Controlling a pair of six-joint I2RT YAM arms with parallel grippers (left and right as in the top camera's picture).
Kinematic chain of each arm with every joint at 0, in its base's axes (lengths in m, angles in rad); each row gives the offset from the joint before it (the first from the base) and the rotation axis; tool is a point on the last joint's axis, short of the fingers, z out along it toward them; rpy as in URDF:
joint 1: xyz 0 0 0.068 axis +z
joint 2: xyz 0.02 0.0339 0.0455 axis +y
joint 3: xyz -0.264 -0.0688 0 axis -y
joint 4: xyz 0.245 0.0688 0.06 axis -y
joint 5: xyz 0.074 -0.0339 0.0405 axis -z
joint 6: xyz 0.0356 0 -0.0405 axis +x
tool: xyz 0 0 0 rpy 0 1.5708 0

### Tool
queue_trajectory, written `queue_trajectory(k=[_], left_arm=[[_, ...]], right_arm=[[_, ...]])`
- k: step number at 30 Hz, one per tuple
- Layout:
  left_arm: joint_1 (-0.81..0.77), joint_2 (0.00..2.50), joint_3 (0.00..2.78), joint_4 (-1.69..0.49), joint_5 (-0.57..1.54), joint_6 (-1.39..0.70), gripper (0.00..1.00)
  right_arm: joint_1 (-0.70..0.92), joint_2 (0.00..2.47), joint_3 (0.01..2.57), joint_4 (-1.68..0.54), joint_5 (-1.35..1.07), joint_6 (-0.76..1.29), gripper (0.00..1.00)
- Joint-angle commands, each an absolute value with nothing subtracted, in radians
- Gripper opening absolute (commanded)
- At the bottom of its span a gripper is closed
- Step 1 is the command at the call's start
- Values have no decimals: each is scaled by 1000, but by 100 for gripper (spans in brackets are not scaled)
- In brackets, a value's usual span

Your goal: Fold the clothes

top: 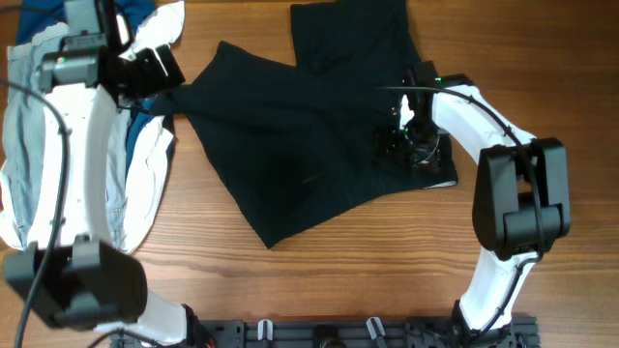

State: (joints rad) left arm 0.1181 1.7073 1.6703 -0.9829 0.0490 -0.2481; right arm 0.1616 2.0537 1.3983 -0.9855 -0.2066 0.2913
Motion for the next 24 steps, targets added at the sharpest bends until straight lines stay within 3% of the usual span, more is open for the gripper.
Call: queue_trajectory(k=[1,8,14,24], left_arm=[[113,1670,1689,-973,33,-239,100],[70,1672,1687,-975,39,-238,100],[14,1687,1687,-962,40,-239,100],[-113,1981,1685,-799,84,-153,100]], right_arm=[[78,2072,1348,-882,-111,318,99],[-129,2136,1335,-664,49,262,96],[-311,2160,1377,-477,21,156,95],[-285,2157,2038,-1010,-215,157,98]])
